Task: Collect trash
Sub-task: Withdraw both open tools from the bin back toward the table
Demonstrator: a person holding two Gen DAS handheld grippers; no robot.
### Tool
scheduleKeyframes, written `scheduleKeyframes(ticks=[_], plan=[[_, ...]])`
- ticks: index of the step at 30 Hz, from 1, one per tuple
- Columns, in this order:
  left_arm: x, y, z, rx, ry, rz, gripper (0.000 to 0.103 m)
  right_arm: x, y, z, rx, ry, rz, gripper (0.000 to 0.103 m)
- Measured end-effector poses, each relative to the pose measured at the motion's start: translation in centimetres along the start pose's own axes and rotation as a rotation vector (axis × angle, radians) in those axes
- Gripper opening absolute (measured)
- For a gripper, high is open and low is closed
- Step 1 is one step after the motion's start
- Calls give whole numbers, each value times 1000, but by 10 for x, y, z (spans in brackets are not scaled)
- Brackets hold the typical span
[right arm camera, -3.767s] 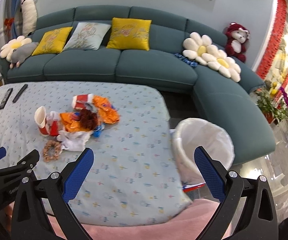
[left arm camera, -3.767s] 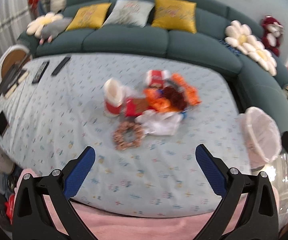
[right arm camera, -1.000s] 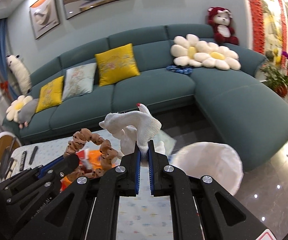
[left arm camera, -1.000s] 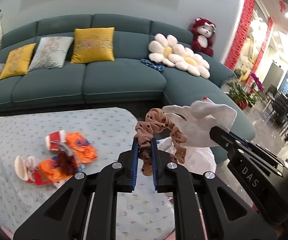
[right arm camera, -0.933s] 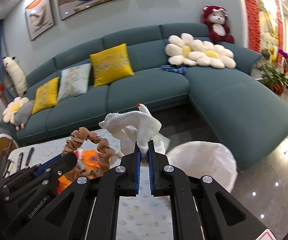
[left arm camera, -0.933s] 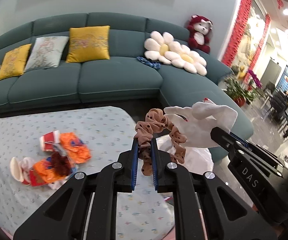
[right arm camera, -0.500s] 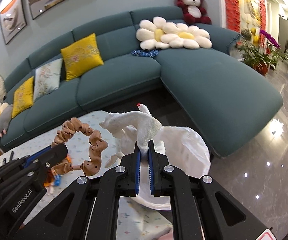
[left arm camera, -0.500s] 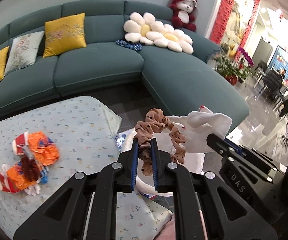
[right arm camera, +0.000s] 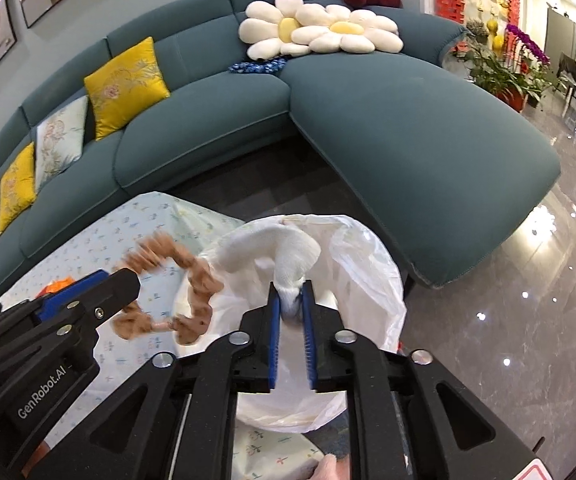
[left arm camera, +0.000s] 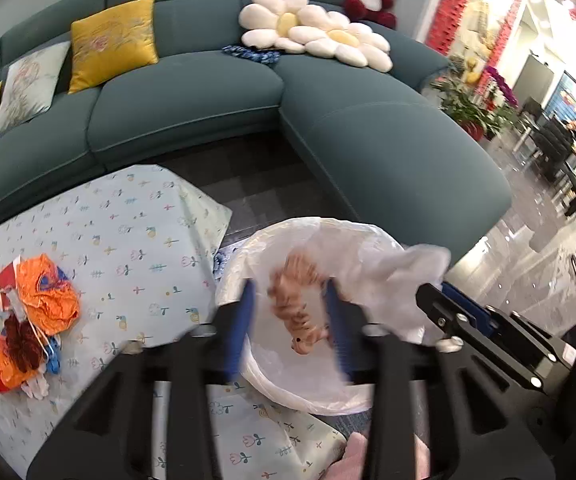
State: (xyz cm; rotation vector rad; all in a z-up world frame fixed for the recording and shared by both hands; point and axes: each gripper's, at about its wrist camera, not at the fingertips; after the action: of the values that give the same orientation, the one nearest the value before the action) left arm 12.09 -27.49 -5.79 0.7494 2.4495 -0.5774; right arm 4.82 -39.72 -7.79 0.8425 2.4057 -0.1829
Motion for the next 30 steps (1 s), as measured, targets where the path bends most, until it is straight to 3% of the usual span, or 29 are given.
scheduleKeyframes(ticks=[1, 4, 13, 30], plan=[[0, 3, 0, -4, -6, -15, 54, -1, 0, 1, 9, -3, 3, 28], [1, 11, -1, -5, -10, -39, 54, 1, 0, -2, 22, -14, 9, 39], [7, 33, -21, -18, -29, -88, 55, 5, 14, -15, 9, -22, 0, 45], [33, 109, -89, -97, -125, -214, 62, 24, 95, -65, -71, -61, -94, 49]])
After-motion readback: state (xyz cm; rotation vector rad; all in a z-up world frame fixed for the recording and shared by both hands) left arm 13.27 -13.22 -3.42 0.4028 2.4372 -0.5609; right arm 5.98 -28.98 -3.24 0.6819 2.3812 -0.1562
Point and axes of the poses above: each gripper's, at about its wrist camera, not at the fingertips, and z roughly the way its jaws point, y to its left, x to its underside, and after that the axes turned 6 degrees about x, right-handed
